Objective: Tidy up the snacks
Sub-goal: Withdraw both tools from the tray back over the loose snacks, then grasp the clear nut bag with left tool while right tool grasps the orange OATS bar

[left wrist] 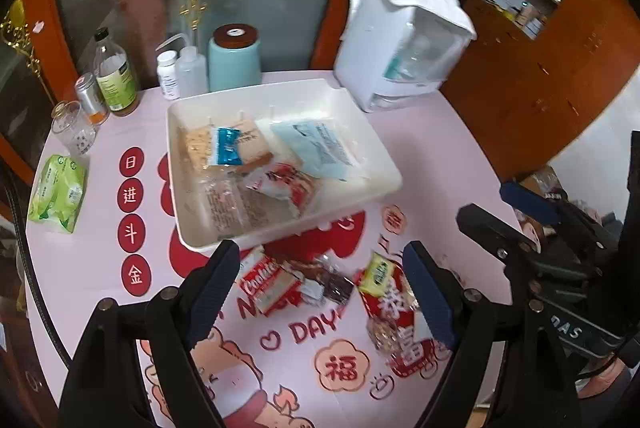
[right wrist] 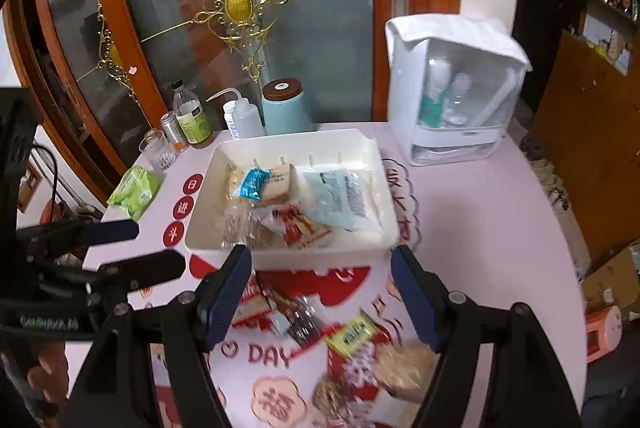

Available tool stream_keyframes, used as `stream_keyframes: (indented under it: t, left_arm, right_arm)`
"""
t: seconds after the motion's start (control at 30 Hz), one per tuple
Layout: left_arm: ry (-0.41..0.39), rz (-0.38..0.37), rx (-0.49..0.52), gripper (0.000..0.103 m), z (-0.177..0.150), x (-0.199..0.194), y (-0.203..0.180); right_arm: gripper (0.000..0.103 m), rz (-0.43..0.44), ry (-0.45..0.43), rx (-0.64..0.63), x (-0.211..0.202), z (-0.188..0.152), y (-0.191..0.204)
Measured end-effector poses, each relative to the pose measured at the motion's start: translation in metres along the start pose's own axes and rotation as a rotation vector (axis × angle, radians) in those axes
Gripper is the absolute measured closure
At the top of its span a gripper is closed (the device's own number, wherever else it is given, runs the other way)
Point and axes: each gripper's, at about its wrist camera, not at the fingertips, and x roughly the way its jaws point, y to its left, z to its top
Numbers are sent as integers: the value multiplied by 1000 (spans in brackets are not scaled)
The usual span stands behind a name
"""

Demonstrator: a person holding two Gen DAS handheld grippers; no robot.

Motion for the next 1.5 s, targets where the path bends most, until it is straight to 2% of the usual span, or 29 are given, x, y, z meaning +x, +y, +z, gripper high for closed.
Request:
stream_keyframes:
  t: [0.2,0.4,0.47,0.6,0.7,0.9,1.0,1.17,1.5]
  left_arm:
    - [-2,-13,48,20,-29,-21,-25]
    - [-5,79,154,21,-66,-29,-52]
    - [1,86,176,21,-76,-27,-56]
    - [20,80,161,20,-99,-18,-59]
    - [35,113,134,21,-112,-4,-62]
    - [100,166,63,21,-132,32,-74]
    - [126,165,0,21,-140,51,-82]
    - [186,203,-66,21,-152,98,-102]
    - [289,263,-156,21,-168,172,-115]
  right_arm:
    - [30,-75,-3,-46,-46,-38,-6]
    - [30,-186,14,-68,-72,-88,-21]
    - [30,-225,30,-71,-74,-105,-28]
    - [30,-236,58,-77,-72,-135,-41]
    - [30,-241,65,-110,-68,-152,-50]
    - [30,-166,103,-183,-48,-175,-83]
    - [30,-112,148,-238,-31,-182,-104]
    - [30,-19,181,-344,-2,-195,-133]
    - [30,149,272,-502,64,-226,-138]
